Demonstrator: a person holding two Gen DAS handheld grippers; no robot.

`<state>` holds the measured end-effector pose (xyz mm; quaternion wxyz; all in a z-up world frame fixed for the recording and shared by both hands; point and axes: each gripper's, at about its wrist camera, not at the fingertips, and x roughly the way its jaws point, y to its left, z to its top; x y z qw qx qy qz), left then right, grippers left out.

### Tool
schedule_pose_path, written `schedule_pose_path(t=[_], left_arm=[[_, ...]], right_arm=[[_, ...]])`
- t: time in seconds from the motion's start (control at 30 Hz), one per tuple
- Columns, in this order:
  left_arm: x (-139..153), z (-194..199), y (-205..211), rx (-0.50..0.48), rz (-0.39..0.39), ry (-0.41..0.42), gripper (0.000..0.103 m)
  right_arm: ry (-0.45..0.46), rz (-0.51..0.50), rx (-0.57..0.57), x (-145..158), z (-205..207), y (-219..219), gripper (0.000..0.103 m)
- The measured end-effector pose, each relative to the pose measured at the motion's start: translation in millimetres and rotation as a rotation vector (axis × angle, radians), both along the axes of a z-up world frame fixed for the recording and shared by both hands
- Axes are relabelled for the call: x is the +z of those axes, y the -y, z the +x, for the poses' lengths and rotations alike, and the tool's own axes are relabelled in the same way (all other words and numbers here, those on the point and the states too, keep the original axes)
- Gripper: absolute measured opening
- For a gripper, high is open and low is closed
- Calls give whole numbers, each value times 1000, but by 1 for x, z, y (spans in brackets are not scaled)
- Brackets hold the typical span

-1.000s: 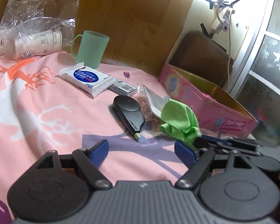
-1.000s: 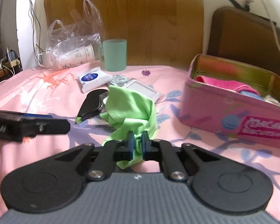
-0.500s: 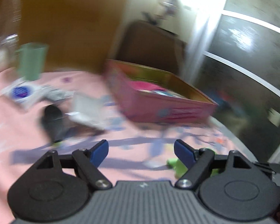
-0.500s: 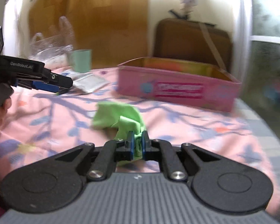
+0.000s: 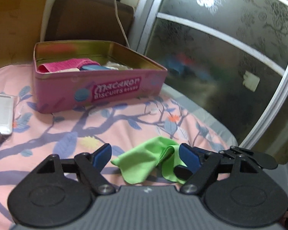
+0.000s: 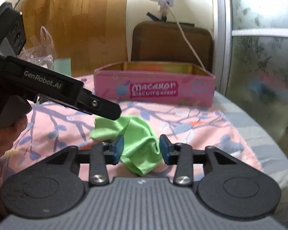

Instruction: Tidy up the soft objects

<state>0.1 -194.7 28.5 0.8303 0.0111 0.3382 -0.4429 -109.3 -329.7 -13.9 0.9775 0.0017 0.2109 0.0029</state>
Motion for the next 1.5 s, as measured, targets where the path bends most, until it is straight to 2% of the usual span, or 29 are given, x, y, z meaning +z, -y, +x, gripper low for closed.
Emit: schedule_pose_path(t=[0.23, 0.6, 0.63, 0.7, 0.73, 0.8, 0.93, 1.1, 1.23, 1.37, 1.43, 1.5], left_arm=[[-14, -1, 18, -48, 31, -74, 75], [-13, -11, 30, -95, 9, -88, 74], [-12, -10, 30, -90, 4, -89, 70], [-8, -4, 26, -79, -20, -93, 60], [-5, -1, 24, -74, -29, -100, 59], [6, 2, 19, -57, -50, -73, 59], [33, 11, 8, -20, -93, 12, 61], [62, 48, -3, 60, -126, 85, 61], [73, 89, -3, 131, -124, 99, 61], [71, 126, 2, 188, -113, 88, 63], [63, 142, 6, 214, -94, 62, 65], [52, 154, 7, 248, -59, 37, 67]], right_arm=[[-35, 51, 3, -9, 1, 4, 44], [-28, 78, 50, -15, 14, -8, 50], [-28, 75, 49, -15, 17, -10, 46], [-20, 70, 49, -15, 20, -11, 27], [-22, 71, 52, -14, 22, -11, 9], [-18, 103, 77, -10, 26, -10, 9], [68, 37, 93, 9, 37, -21, 9], [149, 16, 139, 37, 75, -27, 10], [176, 40, 162, 47, 122, -27, 10], [174, 53, 153, 50, 168, -28, 10], [160, 52, 141, 47, 182, -30, 16], [129, 45, 123, 39, 195, -28, 34]])
